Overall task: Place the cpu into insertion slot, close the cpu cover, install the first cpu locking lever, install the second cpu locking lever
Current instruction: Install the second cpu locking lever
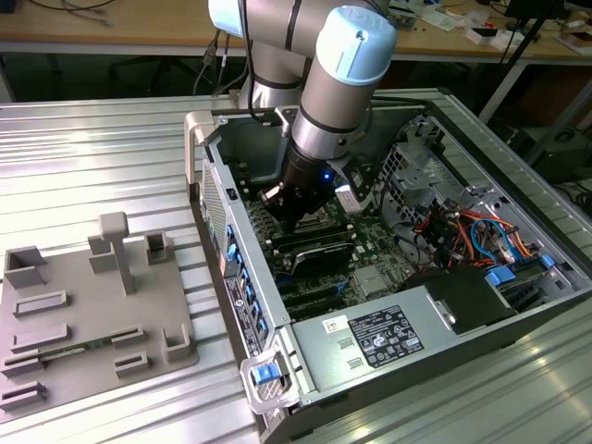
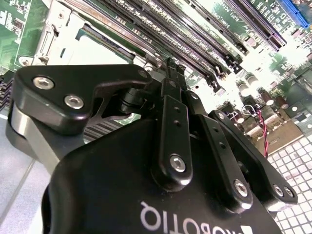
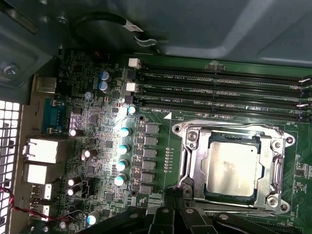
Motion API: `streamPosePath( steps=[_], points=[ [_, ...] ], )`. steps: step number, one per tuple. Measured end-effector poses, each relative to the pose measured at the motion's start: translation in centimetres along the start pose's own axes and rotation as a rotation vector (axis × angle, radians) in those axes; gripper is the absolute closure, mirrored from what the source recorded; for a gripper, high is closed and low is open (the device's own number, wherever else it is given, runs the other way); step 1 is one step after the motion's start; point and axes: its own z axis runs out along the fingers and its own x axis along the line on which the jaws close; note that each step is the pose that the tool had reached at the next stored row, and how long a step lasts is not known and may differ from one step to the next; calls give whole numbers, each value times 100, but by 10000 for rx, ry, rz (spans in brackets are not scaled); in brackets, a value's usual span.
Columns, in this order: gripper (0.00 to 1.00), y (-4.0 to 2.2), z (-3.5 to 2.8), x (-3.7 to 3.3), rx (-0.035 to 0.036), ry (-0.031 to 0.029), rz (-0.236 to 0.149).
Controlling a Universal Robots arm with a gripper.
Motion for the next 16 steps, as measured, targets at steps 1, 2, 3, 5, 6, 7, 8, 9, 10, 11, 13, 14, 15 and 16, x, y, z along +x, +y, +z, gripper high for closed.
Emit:
streamPosePath(
  steps=[1,2,3,5,6,7,8,9,10,11,13,14,15,16],
  points=[
    [89,0,1,0,-12,-1,0],
    [89,0,2,0,-24,-3,-1],
    [89,0,3,0,-38,-4,-2],
    [89,0,5,0,-68,-7,-3],
    [89,0,7,0,-79,-9,-4],
    [89,0,8,0,-96,-10,-5],
    [89,0,9,0,-110,-11,-5],
    [89,0,10,0,-127,-13,-6],
    [89,0,11,0,-140,-14,-7],
    [89,0,14,0,-166,-17,-8],
    [89,0,18,-1,-197,-20,-9],
    [89,0,20,-1,-216,-21,-10],
    [89,0,23,-1,-231,-23,-11],
    [89,0,25,-1,-243,-24,-11]
  ],
)
